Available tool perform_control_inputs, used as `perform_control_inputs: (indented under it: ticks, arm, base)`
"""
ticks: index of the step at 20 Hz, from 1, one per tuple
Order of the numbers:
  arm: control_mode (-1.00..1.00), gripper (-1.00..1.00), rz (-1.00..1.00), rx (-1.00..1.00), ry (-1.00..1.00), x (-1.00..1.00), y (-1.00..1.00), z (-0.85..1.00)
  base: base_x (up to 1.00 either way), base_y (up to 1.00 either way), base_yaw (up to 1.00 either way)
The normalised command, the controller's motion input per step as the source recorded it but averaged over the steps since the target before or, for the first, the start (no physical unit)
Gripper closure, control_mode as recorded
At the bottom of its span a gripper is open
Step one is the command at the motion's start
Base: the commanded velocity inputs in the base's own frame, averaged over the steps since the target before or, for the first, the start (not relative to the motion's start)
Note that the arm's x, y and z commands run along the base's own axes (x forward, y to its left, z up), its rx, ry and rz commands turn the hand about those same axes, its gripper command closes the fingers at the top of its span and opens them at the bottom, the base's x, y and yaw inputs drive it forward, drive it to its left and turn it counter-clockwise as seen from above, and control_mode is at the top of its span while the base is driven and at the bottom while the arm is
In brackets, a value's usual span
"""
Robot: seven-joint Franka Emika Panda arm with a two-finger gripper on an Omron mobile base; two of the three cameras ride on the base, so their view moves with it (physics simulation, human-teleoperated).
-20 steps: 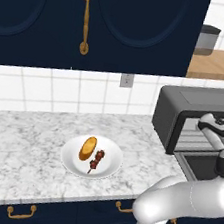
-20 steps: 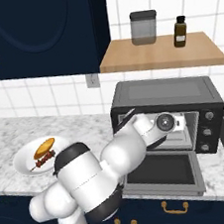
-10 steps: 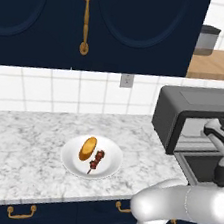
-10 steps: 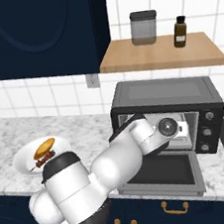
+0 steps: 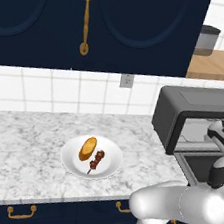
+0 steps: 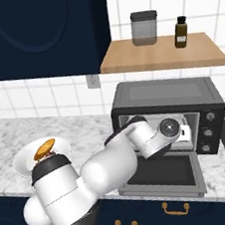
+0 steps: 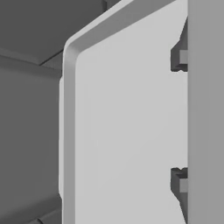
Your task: Pick up the kebab skewer and baguette bread, and place them inside the toaster oven. Close the toaster oven door and start by setting the timer.
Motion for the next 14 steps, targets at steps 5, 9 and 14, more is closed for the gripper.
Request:
perform_control_inputs:
  ticks: [5, 9, 14]
  arm:
    - [-1.0, -1.0, 0.01, 0.0, 0.03, -0.65, 0.0, -0.83]
    - [-1.0, -1.0, 0.01, 0.0, 0.03, -0.65, 0.0, -0.77]
    - [-1.0, -1.0, 0.01, 0.0, 0.03, -0.61, 0.0, -0.69]
  base:
    - [0.0, 0.0, 0.0]
    - [0.0, 0.0, 0.0]
    - [0.0, 0.0, 0.0]
